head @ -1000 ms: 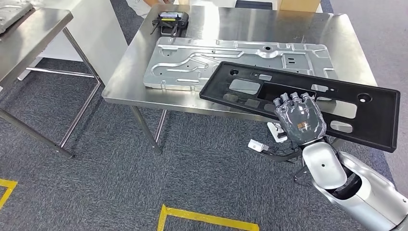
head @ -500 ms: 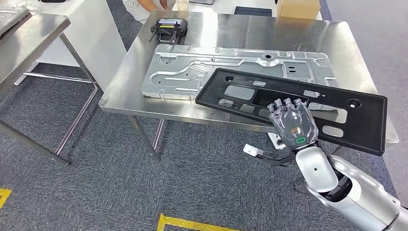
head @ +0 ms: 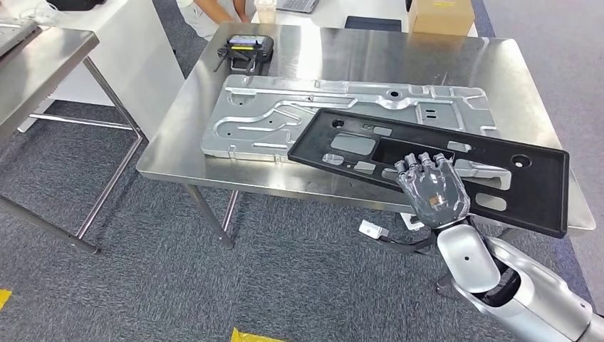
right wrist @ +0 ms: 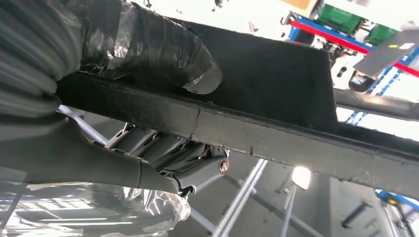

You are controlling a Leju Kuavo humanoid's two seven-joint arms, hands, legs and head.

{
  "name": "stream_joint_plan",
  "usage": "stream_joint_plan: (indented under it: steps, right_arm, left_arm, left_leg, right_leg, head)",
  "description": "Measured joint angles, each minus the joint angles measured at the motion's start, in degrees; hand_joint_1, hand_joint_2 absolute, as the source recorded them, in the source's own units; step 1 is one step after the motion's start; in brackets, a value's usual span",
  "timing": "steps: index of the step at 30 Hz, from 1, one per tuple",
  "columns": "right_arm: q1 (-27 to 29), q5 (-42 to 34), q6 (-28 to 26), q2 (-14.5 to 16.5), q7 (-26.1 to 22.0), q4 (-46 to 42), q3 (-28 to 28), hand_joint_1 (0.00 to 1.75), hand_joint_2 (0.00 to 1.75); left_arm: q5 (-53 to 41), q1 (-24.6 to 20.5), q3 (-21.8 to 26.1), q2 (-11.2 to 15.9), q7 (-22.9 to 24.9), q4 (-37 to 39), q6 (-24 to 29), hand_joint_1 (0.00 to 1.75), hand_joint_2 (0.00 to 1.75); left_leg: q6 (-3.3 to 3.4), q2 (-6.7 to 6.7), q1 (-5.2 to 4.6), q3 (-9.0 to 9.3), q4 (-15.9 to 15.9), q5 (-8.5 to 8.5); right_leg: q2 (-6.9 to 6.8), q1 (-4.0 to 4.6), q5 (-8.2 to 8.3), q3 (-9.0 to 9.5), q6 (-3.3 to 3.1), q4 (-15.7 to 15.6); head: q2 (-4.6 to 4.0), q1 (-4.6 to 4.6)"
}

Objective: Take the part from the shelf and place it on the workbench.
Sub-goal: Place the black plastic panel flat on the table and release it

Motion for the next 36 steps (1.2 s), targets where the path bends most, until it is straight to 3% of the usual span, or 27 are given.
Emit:
stream_joint_plan:
  steps: [2,5,6,7,8,10,11,13,16,17,20,22,23,25,26,28,31,33,36]
  right_arm:
    - [0.1,0.2,-0.3,-0.1,0.5,-0.5,-0.3,1.75,1.75]
    - [0.3,0.5,-1.0,-0.2,1.1,-1.1,-0.7,1.75,1.75]
    - [0.5,0.7,-1.4,-0.2,1.3,-1.2,-0.9,1.75,1.75]
    - [0.8,1.0,-1.7,-0.2,1.4,-1.4,-1.0,1.75,1.75]
    - [1.0,1.3,-2.1,-0.2,1.5,-1.6,-1.1,1.75,1.75]
    - [1.3,1.9,-2.6,-0.2,1.7,-2.2,-1.4,1.75,1.75]
    - [1.3,2.0,-2.8,-0.2,1.7,-2.4,-1.6,1.75,1.75]
    - [1.4,2.2,-3.0,-0.2,1.7,-2.8,-1.8,1.75,1.75]
    - [1.9,2.4,-3.2,-0.2,1.3,-3.4,-1.9,1.75,1.75]
    - [1.9,2.4,-3.2,-0.2,1.2,-3.6,-1.9,1.75,1.75]
    - [2.0,2.4,-3.4,-0.2,1.0,-4.0,-2.1,1.75,1.75]
    - [2.4,2.4,-3.4,-0.2,1.0,-4.0,-2.1,1.75,1.75]
    - [2.5,2.4,-3.4,-0.2,1.0,-4.0,-2.1,1.75,1.75]
    - [2.6,2.5,-3.4,-0.2,0.9,-4.1,-2.1,1.75,1.75]
    - [2.6,2.5,-3.5,-0.1,0.9,-4.1,-2.1,1.75,1.75]
    - [2.8,2.5,-3.6,-0.1,0.7,-4.1,-2.1,1.75,1.75]
    - [3.1,2.6,-3.9,0.0,0.3,-4.3,-2.1,1.75,1.75]
    - [3.2,2.6,-4.2,0.1,0.0,-4.5,-2.1,1.75,1.75]
    - [3.3,2.7,-4.5,0.3,-0.2,-4.5,-2.1,1.75,1.75]
  left_arm:
    - [0.0,-0.1,0.0,0.0,-0.1,0.0,0.1,0.0,0.0]
    - [0.0,-0.1,-0.2,0.0,-0.2,0.0,0.2,0.0,0.0]
    - [0.0,0.0,-0.3,0.0,-0.2,0.0,0.2,0.0,0.0]
    - [0.0,0.0,-0.4,0.0,-0.3,0.0,0.2,0.0,0.0]
    - [0.0,0.1,-0.4,-0.1,-0.3,0.0,0.2,0.0,0.0]
    - [0.0,0.2,-0.5,0.0,-0.3,0.0,0.2,0.0,0.0]
    - [0.0,0.2,-0.5,0.1,-0.3,0.0,0.2,0.0,0.0]
    - [0.0,0.1,-0.6,0.3,-0.3,0.0,0.2,0.0,0.0]
    - [-0.1,-0.1,-0.7,0.3,-0.4,0.0,0.2,0.0,0.0]
    - [-0.1,-0.1,-0.8,0.2,-0.5,0.0,0.2,0.0,0.0]
    - [-0.2,0.0,-0.9,0.2,-0.6,0.0,0.1,0.0,0.0]
    - [-0.2,0.1,-0.9,0.1,-0.7,0.0,0.1,0.0,0.0]
    - [-0.2,0.1,-0.9,0.0,-0.7,0.0,0.1,0.0,0.0]
    - [-0.2,0.2,-0.9,-0.1,-0.7,0.0,0.1,0.0,0.0]
    - [-0.2,0.2,-0.9,-0.2,-0.8,0.0,0.1,0.0,0.0]
    - [-0.2,0.1,-0.9,-0.2,-1.0,0.0,0.1,0.0,0.0]
    - [-0.4,0.0,-1.0,-0.3,-1.1,0.0,0.1,0.0,0.0]
    - [-0.5,-0.2,-1.0,-0.3,-1.1,0.0,0.1,0.0,0.0]
    - [-0.5,-0.3,-1.3,-0.3,-1.1,0.0,0.1,0.0,0.0]
  left_leg:
    - [-0.53,0.12,0.13,-1.09,2.8,-1.37]
    - [-1.06,0.19,0.27,-7.42,13.3,-4.65]
    - [-0.99,0.19,0.28,-9.35,15.6,-4.66]
    - [-0.77,0.18,0.24,-10.33,16.0,-3.58]
    - [-0.37,0.17,0.13,-10.18,14.2,-1.45]
    - [1.06,0.14,-0.33,-7.67,7.0,3.49]
    - [1.85,0.14,-0.65,-6.28,3.9,4.92]
    - [3.01,0.18,-1.14,-4.54,0.5,4.88]
    - [3.36,0.26,-1.02,-2.53,-2.3,4.45]
    - [3.37,0.29,-0.85,-1.7,-2.9,4.4]
    - [3.44,0.21,-0.69,-0.13,-3.4,3.72]
    - [3.27,0.08,-0.65,0.68,-3.3,2.85]
    - [3.12,0.01,-0.59,1.24,-3.1,2.31]
    - [2.61,-0.02,-0.43,2.43,-2.7,0.91]
    - [2.22,-0.05,-0.39,2.92,-2.3,0.18]
    - [1.35,-0.02,-0.44,3.25,-1.8,-0.88]
    - [0.56,0.05,-0.53,3.3,-0.7,-1.31]
    - [-0.05,0.12,-0.36,1.14,3.5,-1.48]
    - [-0.89,0.18,0.01,-5.75,12.7,-4.09]
  right_leg:
    - [0.05,-0.15,-0.36,0.74,-0.78,-0.3]
    - [0.07,0.02,-1.13,1.81,-1.3,-0.5]
    - [0.1,0.16,-1.46,2.18,-1.34,-0.5]
    - [0.16,0.32,-1.82,2.63,-1.37,-0.5]
    - [0.22,0.5,-2.2,3.2,-1.39,-0.5]
    - [0.31,0.76,-3.0,4.39,-1.36,-0.8]
    - [0.35,0.83,-3.3,4.85,-1.2,-1.0]
    - [0.33,0.72,-3.37,5.38,-0.6,-1.6]
    - [-0.03,0.77,-3.1,6.05,0.32,-1.2]
    - [-0.17,0.8,-3.68,5.55,0.55,-0.1]
    - [-0.28,0.75,-7.44,0.0,1.2,8.7]
    - [-0.28,0.55,-8.11,-3.6,1.59,12.3]
    - [-0.3,0.43,-6.73,-4.08,1.73,11.4]
    - [-0.43,0.17,-1.27,-2.66,2.05,4.9]
    - [-0.5,0.21,0.44,-1.8,1.96,1.8]
    - [-0.5,0.44,1.61,-0.88,0.93,-1.1]
    - [-0.16,0.44,1.08,-0.15,-0.85,-1.1]
    - [-0.11,0.26,0.41,0.98,-1.49,-1.3]
    - [-0.16,0.36,-1.05,2.69,-1.86,-1.4]
  head:
    - [0.0,-0.25]
    - [0.0,-0.55]
    - [0.0,-0.55]
    - [0.0,-0.55]
    - [0.0,-0.54]
    - [0.0,-0.49]
    - [0.0,-0.43]
    - [0.01,-0.43]
    - [0.01,-0.45]
    - [0.01,-0.35]
    - [0.01,-0.15]
    - [0.01,-0.14]
    - [0.0,-0.14]
    - [0.0,-0.12]
    - [0.0,-0.12]
    - [0.01,-0.16]
    - [0.0,-0.22]
    - [0.0,-0.31]
    - [0.0,-0.43]
